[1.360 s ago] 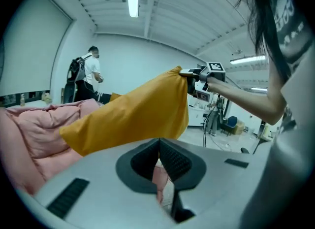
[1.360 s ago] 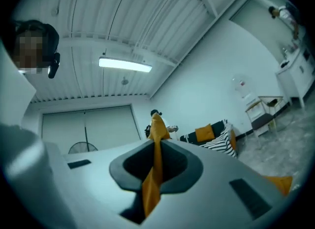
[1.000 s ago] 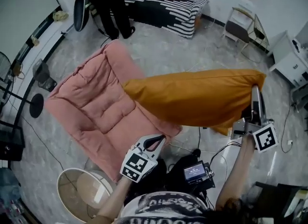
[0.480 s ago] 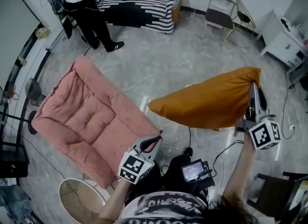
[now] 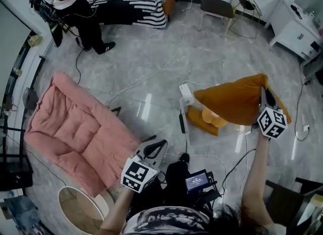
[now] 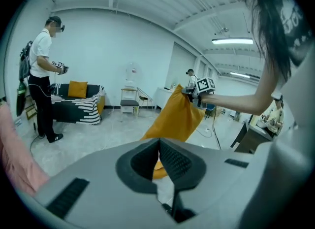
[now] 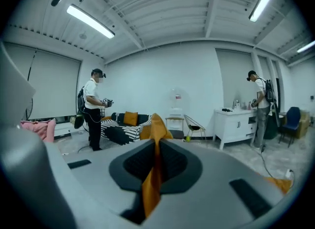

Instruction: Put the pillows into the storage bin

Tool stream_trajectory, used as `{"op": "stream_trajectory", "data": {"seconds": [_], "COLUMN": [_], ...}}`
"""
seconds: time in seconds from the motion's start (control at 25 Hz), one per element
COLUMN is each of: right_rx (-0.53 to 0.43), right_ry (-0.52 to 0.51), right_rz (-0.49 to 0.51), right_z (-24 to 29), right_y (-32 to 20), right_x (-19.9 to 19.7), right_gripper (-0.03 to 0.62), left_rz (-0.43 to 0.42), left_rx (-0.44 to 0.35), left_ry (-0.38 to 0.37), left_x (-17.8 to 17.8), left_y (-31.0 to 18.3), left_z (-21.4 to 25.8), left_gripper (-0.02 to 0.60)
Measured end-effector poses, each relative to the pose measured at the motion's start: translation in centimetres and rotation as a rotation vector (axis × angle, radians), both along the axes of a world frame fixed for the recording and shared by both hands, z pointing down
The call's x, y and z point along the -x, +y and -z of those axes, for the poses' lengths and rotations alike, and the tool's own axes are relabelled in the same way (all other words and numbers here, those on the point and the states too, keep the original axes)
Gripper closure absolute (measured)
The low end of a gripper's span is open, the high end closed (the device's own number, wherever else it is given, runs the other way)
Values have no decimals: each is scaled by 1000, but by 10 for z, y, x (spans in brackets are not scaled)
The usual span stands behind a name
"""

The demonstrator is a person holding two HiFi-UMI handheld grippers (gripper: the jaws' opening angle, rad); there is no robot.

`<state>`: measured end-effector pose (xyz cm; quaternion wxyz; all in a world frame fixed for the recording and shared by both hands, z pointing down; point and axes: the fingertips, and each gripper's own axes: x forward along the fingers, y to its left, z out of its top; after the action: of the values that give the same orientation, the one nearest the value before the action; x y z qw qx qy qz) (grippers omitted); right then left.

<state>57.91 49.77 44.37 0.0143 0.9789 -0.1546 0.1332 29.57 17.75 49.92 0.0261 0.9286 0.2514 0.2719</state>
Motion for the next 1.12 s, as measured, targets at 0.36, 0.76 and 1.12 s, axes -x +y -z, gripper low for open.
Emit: {"op": "stream_trajectory", "data": {"seconds": [0.36, 0.76, 1.12], "right_rx": [-32, -168, -56], "right_ry": [-245, -845, -938], "right_rz": [-142, -48, 161], "right_z": [-158, -382, -391], "right_y": [97, 40, 0], "right_x": [-14, 140, 177], "right_gripper": [574, 574, 410], "left_rz": [-115, -98, -73], "left_rx": [-100, -120, -88], "left_ry": [-76, -150, -148], "left_x": [-23, -33, -24], "left_y": [70, 88, 97], "left_z": [-14, -38, -41], "left_gripper": [569, 569, 569]}}
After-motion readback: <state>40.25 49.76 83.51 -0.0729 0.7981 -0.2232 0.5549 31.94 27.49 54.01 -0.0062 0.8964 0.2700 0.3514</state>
